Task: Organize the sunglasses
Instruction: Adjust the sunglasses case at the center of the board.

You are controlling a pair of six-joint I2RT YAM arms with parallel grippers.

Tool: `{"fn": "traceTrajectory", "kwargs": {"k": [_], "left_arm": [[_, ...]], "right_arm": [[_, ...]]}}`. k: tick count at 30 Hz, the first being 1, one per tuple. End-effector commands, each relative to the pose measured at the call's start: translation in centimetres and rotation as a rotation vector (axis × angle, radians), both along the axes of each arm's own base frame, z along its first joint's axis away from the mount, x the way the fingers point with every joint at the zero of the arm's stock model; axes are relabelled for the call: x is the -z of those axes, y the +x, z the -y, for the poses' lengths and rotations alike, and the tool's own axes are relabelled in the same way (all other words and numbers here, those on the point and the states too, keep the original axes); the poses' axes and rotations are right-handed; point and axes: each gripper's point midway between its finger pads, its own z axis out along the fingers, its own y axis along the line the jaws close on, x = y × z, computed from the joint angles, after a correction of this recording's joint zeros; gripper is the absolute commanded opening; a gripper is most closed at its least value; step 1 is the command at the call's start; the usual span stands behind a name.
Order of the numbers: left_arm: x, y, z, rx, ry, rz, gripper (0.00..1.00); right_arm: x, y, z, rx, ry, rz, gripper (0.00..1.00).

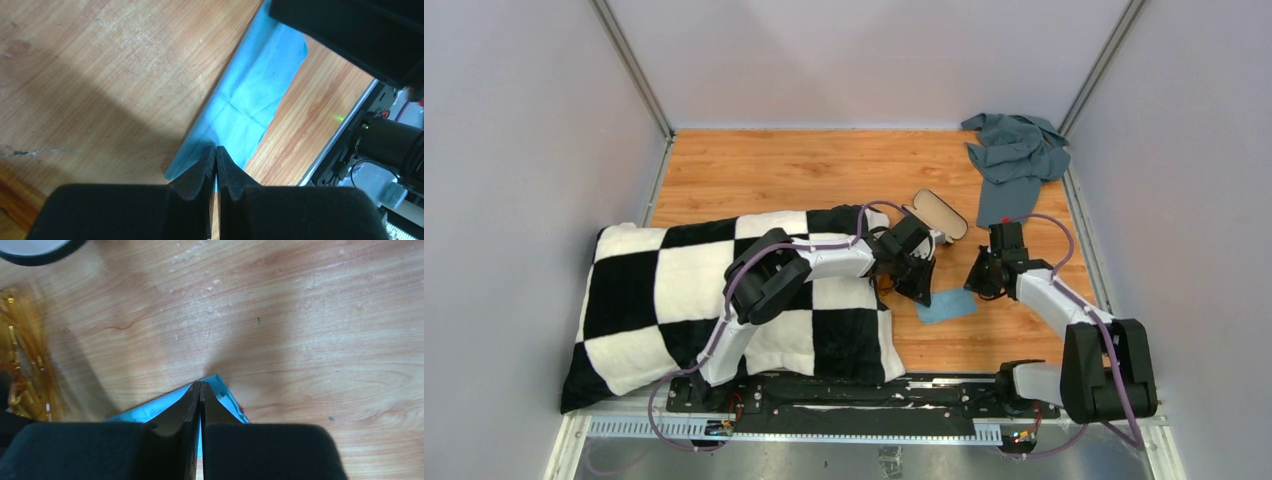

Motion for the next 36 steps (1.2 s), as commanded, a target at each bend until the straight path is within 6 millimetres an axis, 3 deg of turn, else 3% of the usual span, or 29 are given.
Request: {"fn": "traceTrajectory", "kwargs": {"k": [1,6,11,15,19,22,28,32,36], "left_arm": [[-2.5,0.8,-0.3,0.008,0.02,0.068,0.11],[-9.3,2.1,-0.7,-0.005,-0.039,0.208,0.16],[-14.5,3.5,-2.7,-0.085,-0.104,0.277,0.2],[-16.5,4.6,-5.2,-0.159,-0.128,0.295,0.22],[-16.9,5.3,-7.7,-0.227,-0.117,0.307,0.23],[-16.9,5.8,-9.0,-0.263,-0.11,0.307,0.24],[-15.9,6.0,-9.9,-0.279,-0.092,0.28,0.25],[-15.3,6.0,-10.3,-0.282,-0.07,0.27,0.25],[-14.7,6.0,-10.7,-0.286,-0.055,0.262,0.25]], "right_arm": [[-3.8,1.6,0.7,0.018,-0.015,0.114,0.09],[-8.3,4.5,0.8,0.007,-0.026,0.265,0.32],[-8.9,7.6,0.5,-0.004,-0.035,0.246,0.4],[-8.9,10.3,-1.1,-0.036,0.034,0.232,0.4],[-9.0,13.0,-3.8,-0.101,0.147,0.24,0.41],[-8.8,14.7,-5.4,-0.152,0.196,0.261,0.47],[-7.1,17.2,-8.7,-0.251,0.281,0.231,0.51],[-5.7,16.8,-9.7,-0.285,0.326,0.171,0.51],[-4.6,14.5,-8.6,-0.266,0.274,0.1,0.51]]}}
